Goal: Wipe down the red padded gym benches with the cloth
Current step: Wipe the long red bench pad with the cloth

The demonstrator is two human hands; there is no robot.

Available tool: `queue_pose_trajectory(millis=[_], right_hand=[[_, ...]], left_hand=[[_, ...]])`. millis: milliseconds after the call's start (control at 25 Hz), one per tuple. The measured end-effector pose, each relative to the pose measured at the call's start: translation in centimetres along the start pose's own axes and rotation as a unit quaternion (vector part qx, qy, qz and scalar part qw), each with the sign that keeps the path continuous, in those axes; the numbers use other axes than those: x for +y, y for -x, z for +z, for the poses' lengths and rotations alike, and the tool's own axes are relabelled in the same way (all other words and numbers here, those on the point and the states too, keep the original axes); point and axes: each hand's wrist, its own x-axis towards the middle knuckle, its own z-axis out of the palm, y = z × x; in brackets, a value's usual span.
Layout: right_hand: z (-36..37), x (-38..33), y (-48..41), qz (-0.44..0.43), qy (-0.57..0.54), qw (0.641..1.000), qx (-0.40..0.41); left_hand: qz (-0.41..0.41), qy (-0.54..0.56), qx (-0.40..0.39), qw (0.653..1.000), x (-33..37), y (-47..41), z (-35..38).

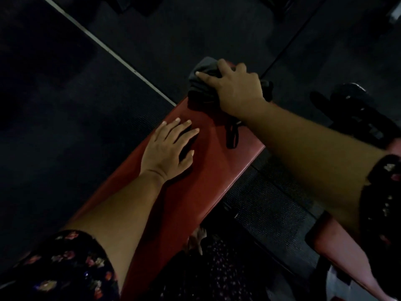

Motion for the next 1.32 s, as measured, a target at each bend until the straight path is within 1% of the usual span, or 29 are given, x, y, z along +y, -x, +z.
queue_pose_trajectory(millis=[120, 280, 440, 520, 600, 640, 720, 840, 1040, 1160, 1240, 1320], right_hand=[[0.6, 0.5, 1.6, 0.056, -0.037, 0.998, -0.015], [3.3, 2.0, 8.1, 0.114, -0.073, 0.99, -0.03], [7.5, 3.4, 15.6, 0.135, -0.029, 0.99, -0.004], [8.8, 4.6, 17.5, 0.15, -0.015, 0.989, 0.005], [9.2, 5.9, 17.8, 0.141, 0.013, 0.99, 0.009], [9.0, 6.5, 17.2, 0.138, 0.022, 0.99, 0.013], [8.0, 7.1, 15.0, 0.139, 0.007, 0.99, 0.015], [5.5, 6.7, 9.9, 0.126, -0.01, 0.992, -0.007], [1.6, 4.2, 1.7, 0.065, -0.011, 0.998, -0.002], [0.3, 2.7, -1.5, 0.007, 0.004, 1.0, 0.012], [-0.1, 3.0, -2.9, 0.02, -0.035, 0.999, -0.004], [-0.1, 3.9, -3.6, 0.067, -0.133, 0.987, -0.052]], left_hand=[[0.001, 0.004, 0.013, 1.0, 0.0, 0.0, -0.1], [0.002, -0.004, 0.009, 1.0, 0.0, 0.0, 0.2], [0.001, -0.014, 0.01, 1.0, -0.2, 0.0, 0.4], [0.0, -0.019, 0.017, 1.0, -0.2, 0.0, 0.5], [-0.002, -0.023, 0.025, 0.999, -0.2, 0.1, 0.6], [-0.002, -0.023, 0.026, 0.999, -0.2, 0.1, 0.7], [-0.003, -0.017, 0.014, 1.0, -0.3, 0.1, 0.8], [-0.012, -0.01, -0.003, 1.0, -0.4, 0.1, 0.8], [-0.016, -0.021, -0.011, 1.0, -0.3, -0.1, 0.6], [-0.017, -0.022, -0.013, 1.0, -0.4, 0.0, 0.5], [-0.016, -0.028, -0.013, 0.999, -0.2, -0.1, 0.6], [-0.021, -0.036, -0.014, 0.999, -0.2, -0.1, 0.6]])
